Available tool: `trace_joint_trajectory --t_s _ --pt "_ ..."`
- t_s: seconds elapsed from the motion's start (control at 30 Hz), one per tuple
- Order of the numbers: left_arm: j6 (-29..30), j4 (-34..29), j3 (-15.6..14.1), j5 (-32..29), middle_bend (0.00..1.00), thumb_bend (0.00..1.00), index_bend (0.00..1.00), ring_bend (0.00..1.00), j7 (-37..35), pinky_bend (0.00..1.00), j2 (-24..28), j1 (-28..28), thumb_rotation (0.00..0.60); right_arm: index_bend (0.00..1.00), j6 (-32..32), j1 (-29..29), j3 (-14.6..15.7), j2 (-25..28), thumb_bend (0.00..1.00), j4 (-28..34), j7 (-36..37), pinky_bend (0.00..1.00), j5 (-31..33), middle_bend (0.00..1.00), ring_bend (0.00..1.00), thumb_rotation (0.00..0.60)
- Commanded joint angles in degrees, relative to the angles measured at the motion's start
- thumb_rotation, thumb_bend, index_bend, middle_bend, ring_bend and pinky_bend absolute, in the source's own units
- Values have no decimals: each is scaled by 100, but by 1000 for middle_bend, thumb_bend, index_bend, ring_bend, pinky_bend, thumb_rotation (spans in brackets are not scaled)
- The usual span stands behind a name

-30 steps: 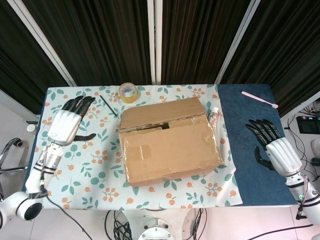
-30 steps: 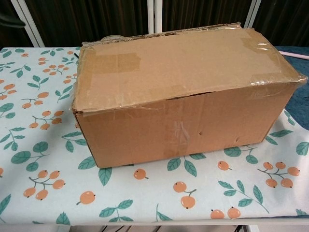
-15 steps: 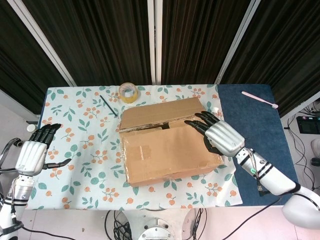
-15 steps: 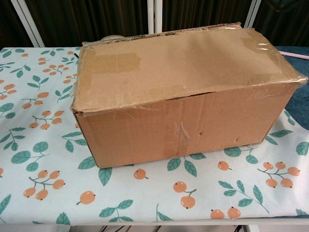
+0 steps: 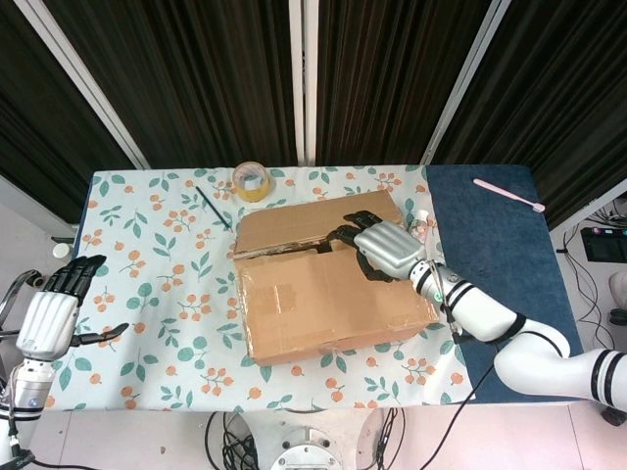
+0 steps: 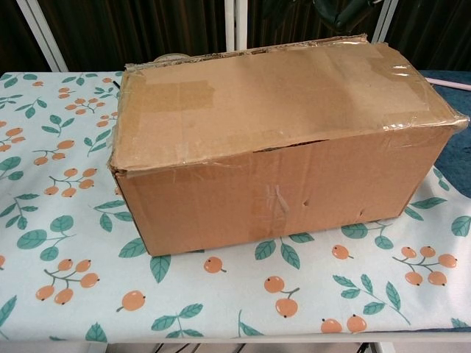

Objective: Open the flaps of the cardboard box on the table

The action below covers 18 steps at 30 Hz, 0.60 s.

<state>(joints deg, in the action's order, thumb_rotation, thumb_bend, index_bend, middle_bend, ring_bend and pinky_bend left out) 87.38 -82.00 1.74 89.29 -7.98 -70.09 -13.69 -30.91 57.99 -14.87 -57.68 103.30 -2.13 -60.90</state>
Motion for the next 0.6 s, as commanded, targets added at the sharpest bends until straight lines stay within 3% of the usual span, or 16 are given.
trace_joint_trajectory --t_s 0.03,0.33,0.6 --pt "-3 -7 5 8 122 0 88 97 -30 199 3 14 404 169 30 142 119 -133 849 -120 -189 0 207 161 0 600" --pt "-104 40 31 -2 121 0 89 97 -144 199 8 29 397 147 75 407 370 -353 887 -241 -416 0 601 183 0 600" --pt "-167 129 34 -2 121 0 89 97 -246 199 -14 48 396 164 35 445 405 -367 900 -172 -339 0 593 221 0 600"
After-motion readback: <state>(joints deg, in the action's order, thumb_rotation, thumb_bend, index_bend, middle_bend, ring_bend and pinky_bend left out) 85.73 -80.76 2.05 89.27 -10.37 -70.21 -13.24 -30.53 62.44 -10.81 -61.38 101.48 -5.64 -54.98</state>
